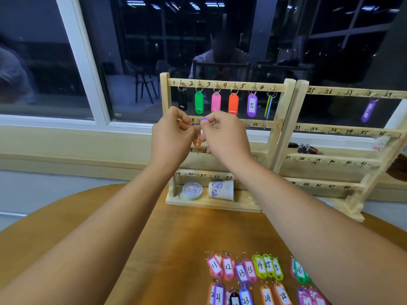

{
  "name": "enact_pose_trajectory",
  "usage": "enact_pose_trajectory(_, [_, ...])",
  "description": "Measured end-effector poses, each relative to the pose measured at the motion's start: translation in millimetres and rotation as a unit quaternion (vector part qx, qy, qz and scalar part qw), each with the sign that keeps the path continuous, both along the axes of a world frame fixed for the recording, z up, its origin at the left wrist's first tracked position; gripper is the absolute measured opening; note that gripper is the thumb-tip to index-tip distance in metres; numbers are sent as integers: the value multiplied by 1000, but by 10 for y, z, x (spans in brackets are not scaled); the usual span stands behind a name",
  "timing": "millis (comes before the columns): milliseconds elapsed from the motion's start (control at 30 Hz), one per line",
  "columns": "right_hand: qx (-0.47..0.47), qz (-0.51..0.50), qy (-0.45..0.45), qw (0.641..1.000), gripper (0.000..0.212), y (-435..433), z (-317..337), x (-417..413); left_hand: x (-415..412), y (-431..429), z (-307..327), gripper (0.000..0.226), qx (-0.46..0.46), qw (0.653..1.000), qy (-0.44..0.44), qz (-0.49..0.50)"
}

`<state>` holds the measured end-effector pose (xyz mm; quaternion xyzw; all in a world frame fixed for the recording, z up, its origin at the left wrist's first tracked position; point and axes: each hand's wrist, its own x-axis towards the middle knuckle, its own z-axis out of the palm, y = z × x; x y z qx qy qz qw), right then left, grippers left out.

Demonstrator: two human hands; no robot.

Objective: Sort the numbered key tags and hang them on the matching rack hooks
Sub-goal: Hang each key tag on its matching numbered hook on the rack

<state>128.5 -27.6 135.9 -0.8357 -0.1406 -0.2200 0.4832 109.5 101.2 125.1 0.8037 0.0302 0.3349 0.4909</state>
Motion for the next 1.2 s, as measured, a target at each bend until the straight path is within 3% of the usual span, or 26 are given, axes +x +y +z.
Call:
enact_pose_trajectory(267, [-131, -43, 18, 990, 22, 5, 13, 26, -53, -28, -103, 23, 53, 998, -6, 12])
enact_pose_trajectory(400, [-176, -38, 23, 983, 28, -90, -95, -53, -171, -23, -262, 21, 40, 998, 35, -22])
enact_pose_trajectory(500, [-149, -18, 50, 987, 22, -289, -266, -178, -350, -82, -458, 19, -20, 994, 85, -72])
enact_pose_trajectory(667, [-77, 23, 107, 991, 16, -842, -595, -571, -686, -390, -831, 13, -24, 978, 158, -132])
enact_pose_trajectory(1000, [-88, -111, 137, 980, 16, -2296, -1195, -1041, -815, -1320, -1322, 12, 43, 944, 220, -242])
enact_pose_trajectory(1200, [-165, -227, 212, 936, 16, -3112, -1545, -1078, -870, -1597, -1465, 14, 82, 937, 210, -266])
